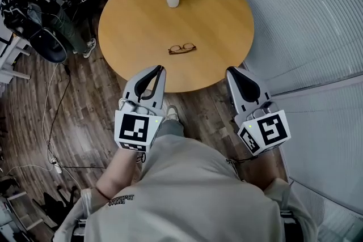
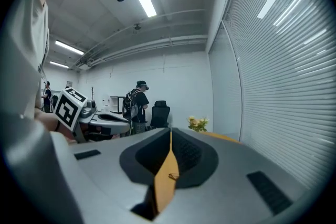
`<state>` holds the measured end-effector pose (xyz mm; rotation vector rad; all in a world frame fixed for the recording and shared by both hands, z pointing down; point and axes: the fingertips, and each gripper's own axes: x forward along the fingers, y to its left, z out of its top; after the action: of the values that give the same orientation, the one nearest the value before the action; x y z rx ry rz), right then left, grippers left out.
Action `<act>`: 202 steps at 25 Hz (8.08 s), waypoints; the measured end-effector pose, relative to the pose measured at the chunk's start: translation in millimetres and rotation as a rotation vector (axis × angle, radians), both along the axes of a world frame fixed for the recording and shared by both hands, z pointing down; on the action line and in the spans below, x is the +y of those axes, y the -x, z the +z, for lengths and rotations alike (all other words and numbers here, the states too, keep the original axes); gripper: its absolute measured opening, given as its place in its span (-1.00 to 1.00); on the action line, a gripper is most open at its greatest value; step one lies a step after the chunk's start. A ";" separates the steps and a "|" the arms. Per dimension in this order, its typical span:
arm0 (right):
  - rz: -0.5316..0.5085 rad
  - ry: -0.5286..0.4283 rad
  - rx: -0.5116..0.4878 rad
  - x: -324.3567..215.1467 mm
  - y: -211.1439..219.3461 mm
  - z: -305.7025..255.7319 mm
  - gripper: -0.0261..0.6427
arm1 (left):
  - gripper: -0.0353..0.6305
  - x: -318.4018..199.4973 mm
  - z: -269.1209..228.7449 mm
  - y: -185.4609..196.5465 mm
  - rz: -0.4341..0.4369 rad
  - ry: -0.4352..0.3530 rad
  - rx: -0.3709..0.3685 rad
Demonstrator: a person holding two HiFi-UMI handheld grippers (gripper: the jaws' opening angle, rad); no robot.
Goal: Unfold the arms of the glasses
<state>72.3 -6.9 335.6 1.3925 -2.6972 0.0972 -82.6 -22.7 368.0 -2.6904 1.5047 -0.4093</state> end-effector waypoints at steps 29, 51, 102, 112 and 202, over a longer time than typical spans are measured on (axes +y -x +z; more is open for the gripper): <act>0.042 0.056 0.026 -152.9 78.9 -0.1 -0.83 | -0.80 -142.7 -6.4 52.4 0.114 0.031 0.023; -0.070 0.102 0.034 -190.2 53.8 25.0 -0.82 | -0.80 -174.2 8.5 21.3 0.030 0.052 -0.109; -0.090 0.501 0.089 -203.7 17.8 257.5 -0.82 | -0.53 -198.2 363.3 -61.5 0.347 0.396 -0.850; -0.072 0.516 0.077 -197.3 13.4 261.3 -0.82 | -0.77 -205.6 352.6 -56.3 0.296 0.346 -0.816; -0.236 -0.269 -0.089 -166.3 80.9 -187.0 -0.82 | -0.77 -157.2 -109.4 30.3 -0.045 -0.048 0.257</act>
<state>-8.6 -173.2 148.6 1.1371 -3.0163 -0.2358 -112.9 -179.9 258.6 -2.7621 1.6129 -0.0271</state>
